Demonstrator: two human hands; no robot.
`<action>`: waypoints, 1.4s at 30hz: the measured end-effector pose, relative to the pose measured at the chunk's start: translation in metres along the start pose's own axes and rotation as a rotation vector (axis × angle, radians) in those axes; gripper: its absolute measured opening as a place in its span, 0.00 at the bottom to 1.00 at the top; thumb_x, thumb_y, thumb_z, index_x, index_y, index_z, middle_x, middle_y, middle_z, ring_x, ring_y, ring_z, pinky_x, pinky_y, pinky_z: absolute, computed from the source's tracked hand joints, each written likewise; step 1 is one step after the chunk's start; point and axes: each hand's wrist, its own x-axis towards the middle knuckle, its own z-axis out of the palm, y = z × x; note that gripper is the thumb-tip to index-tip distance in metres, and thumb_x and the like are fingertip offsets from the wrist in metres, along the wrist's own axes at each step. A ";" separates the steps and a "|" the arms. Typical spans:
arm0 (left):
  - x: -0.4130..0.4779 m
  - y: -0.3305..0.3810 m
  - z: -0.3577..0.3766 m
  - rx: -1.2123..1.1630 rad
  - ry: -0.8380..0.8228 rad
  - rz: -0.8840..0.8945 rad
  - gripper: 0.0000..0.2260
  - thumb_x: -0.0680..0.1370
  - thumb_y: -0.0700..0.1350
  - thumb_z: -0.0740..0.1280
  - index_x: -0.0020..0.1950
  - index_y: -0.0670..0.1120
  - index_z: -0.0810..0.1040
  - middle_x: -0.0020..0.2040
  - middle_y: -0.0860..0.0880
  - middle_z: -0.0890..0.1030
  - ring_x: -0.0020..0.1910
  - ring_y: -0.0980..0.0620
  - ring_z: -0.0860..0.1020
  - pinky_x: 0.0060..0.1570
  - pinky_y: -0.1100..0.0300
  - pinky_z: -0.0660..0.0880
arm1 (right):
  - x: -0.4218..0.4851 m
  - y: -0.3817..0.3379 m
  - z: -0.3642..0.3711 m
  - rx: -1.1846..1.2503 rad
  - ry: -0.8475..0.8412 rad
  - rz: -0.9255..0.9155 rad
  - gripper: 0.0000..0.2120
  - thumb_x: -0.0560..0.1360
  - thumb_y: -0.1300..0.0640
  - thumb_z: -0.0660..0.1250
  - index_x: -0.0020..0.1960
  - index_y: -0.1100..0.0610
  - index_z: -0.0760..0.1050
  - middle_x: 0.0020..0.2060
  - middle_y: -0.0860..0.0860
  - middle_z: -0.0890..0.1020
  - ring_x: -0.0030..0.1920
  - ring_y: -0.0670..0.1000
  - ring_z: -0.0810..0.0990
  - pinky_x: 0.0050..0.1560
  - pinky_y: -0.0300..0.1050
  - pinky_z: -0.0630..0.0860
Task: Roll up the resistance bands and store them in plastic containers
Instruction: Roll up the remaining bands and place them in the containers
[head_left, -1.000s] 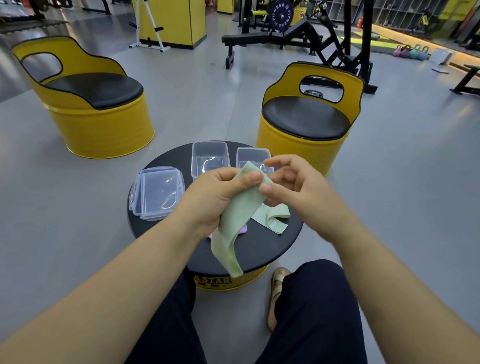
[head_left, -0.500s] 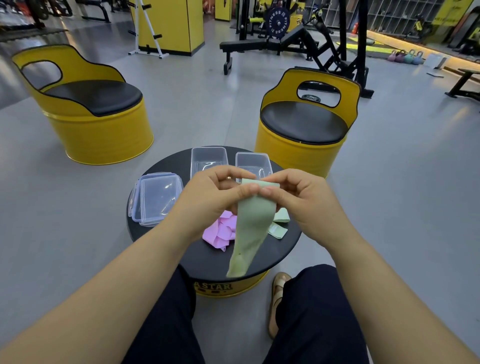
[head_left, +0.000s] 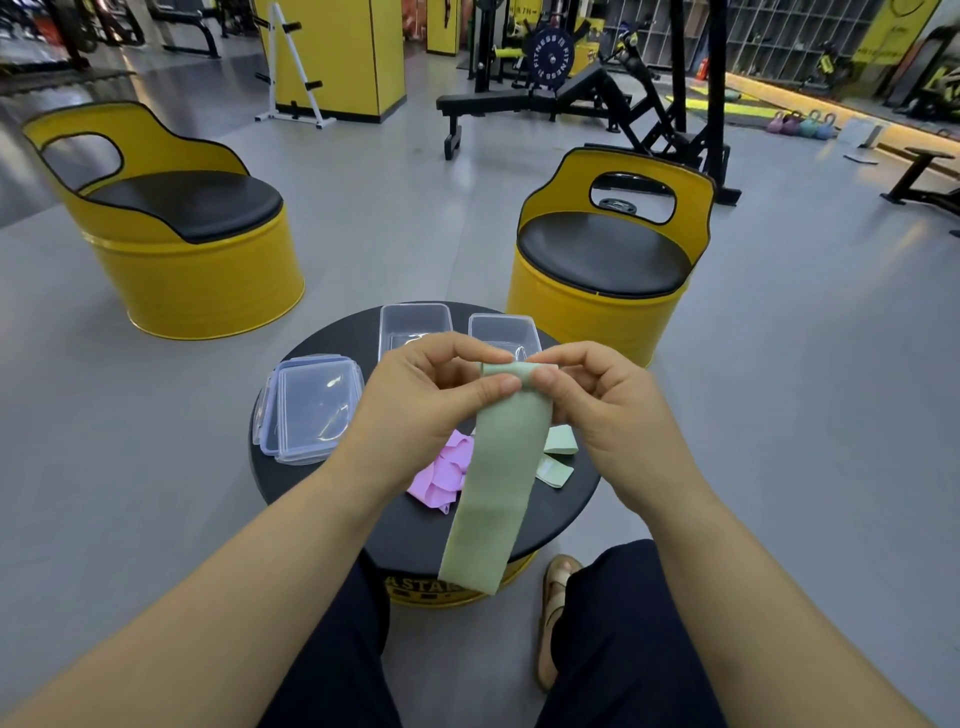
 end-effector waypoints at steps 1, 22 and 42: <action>0.000 0.000 0.000 -0.001 0.000 0.001 0.06 0.66 0.39 0.73 0.41 0.47 0.81 0.36 0.45 0.84 0.38 0.50 0.83 0.42 0.58 0.80 | 0.000 0.000 0.000 -0.004 0.004 -0.009 0.06 0.70 0.58 0.67 0.46 0.59 0.78 0.35 0.53 0.82 0.36 0.47 0.81 0.37 0.40 0.79; 0.004 0.004 0.000 0.080 -0.009 -0.065 0.07 0.68 0.40 0.74 0.43 0.50 0.83 0.41 0.43 0.84 0.43 0.43 0.83 0.50 0.45 0.79 | 0.003 0.001 -0.007 0.054 -0.002 -0.070 0.11 0.68 0.70 0.70 0.42 0.56 0.79 0.34 0.45 0.83 0.39 0.44 0.80 0.40 0.35 0.78; 0.001 0.002 0.001 0.087 -0.044 -0.149 0.11 0.67 0.49 0.72 0.48 0.47 0.81 0.43 0.45 0.85 0.44 0.48 0.84 0.47 0.53 0.80 | 0.006 0.002 -0.006 0.016 -0.031 -0.027 0.07 0.67 0.63 0.71 0.45 0.57 0.80 0.34 0.45 0.85 0.38 0.42 0.83 0.40 0.34 0.78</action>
